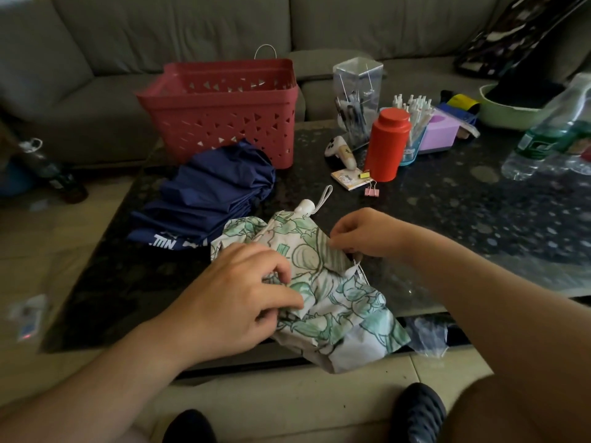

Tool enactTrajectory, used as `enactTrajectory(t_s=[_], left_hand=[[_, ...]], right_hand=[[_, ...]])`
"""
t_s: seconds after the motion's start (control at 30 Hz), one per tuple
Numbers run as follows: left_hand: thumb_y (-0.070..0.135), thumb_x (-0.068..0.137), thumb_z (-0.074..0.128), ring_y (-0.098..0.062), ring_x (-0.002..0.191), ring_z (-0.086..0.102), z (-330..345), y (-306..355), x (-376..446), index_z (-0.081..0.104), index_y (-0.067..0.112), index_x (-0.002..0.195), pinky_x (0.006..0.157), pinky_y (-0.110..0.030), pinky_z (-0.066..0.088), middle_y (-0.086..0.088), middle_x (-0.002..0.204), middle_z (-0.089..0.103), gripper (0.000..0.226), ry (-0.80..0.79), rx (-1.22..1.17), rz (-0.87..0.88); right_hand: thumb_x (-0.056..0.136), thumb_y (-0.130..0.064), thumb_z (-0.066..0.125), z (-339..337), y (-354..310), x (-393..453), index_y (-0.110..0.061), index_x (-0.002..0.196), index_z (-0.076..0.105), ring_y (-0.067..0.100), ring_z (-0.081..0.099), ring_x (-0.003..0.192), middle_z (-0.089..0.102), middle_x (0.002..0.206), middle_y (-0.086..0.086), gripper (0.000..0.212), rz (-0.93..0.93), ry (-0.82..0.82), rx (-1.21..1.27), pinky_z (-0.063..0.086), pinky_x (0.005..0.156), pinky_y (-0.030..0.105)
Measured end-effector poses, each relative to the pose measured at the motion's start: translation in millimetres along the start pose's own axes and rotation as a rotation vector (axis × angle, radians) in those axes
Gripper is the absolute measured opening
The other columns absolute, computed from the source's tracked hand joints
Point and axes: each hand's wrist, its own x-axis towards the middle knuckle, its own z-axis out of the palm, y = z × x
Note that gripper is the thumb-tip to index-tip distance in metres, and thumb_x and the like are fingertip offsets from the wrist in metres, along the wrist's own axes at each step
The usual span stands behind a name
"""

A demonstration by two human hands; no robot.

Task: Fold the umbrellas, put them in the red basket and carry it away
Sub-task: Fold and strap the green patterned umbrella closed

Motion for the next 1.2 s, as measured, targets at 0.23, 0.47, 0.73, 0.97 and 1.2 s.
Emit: enactTrajectory(t_s=[0.23, 0.47, 0.73, 0.97, 1.2], left_hand=[[0.021, 0.084, 0.080, -0.019, 0.103, 0.059, 14, 12, 10, 0.076, 0.033, 0.094, 0.097, -0.040, 0.041, 0.008, 0.101, 0.060, 0.015, 0.092, 0.081, 0.155], [0.013, 0.082, 0.087, -0.022, 0.091, 0.063, 27, 15, 4, 0.078, 0.024, 0.087, 0.089, -0.041, 0.045, 0.005, 0.090, 0.067, 0.015, 0.284, 0.033, 0.110], [0.005, 0.086, 0.079, -0.021, 0.090, 0.065, 33, 18, -2, 0.082, 0.024, 0.096, 0.088, -0.041, 0.048, 0.006, 0.089, 0.068, 0.022, 0.347, 0.002, 0.103], [-0.001, 0.077, 0.086, -0.022, 0.096, 0.064, 26, 12, -9, 0.081, 0.026, 0.093, 0.092, -0.034, 0.043, 0.007, 0.094, 0.068, 0.032, 0.268, 0.030, 0.102], [0.007, 0.088, 0.069, -0.016, 0.085, 0.062, 29, 9, -15, 0.083, 0.023, 0.089, 0.091, -0.026, 0.039, 0.009, 0.082, 0.067, 0.022, 0.307, -0.056, 0.090]], right_hand=[[0.090, -0.026, 0.080, -4, 13, -15, -0.020, 0.085, 0.076, -0.003, 0.054, 0.058, 0.063, 0.064, -0.015, 0.009, -0.018, -0.051, -0.098, 0.043, 0.066, 0.022], [0.091, -0.022, 0.079, -1, 18, -29, -0.015, 0.093, 0.075, 0.005, 0.061, 0.074, 0.067, 0.080, -0.005, 0.009, -0.090, 0.076, 0.166, 0.050, 0.076, 0.026], [0.092, -0.031, 0.079, 3, 25, -33, -0.015, 0.080, 0.078, 0.017, 0.062, 0.082, 0.072, 0.085, 0.010, 0.020, 0.021, 0.028, 0.148, 0.057, 0.088, 0.042], [0.093, -0.031, 0.078, 6, 25, -30, -0.020, 0.079, 0.079, 0.017, 0.072, 0.092, 0.077, 0.093, 0.004, 0.018, 0.025, -0.037, 0.159, 0.056, 0.084, 0.032], [0.093, -0.033, 0.076, 0, 35, -23, -0.028, 0.069, 0.076, 0.016, 0.068, 0.092, 0.074, 0.111, 0.014, 0.024, -0.041, -0.122, -0.007, 0.054, 0.102, 0.053]])
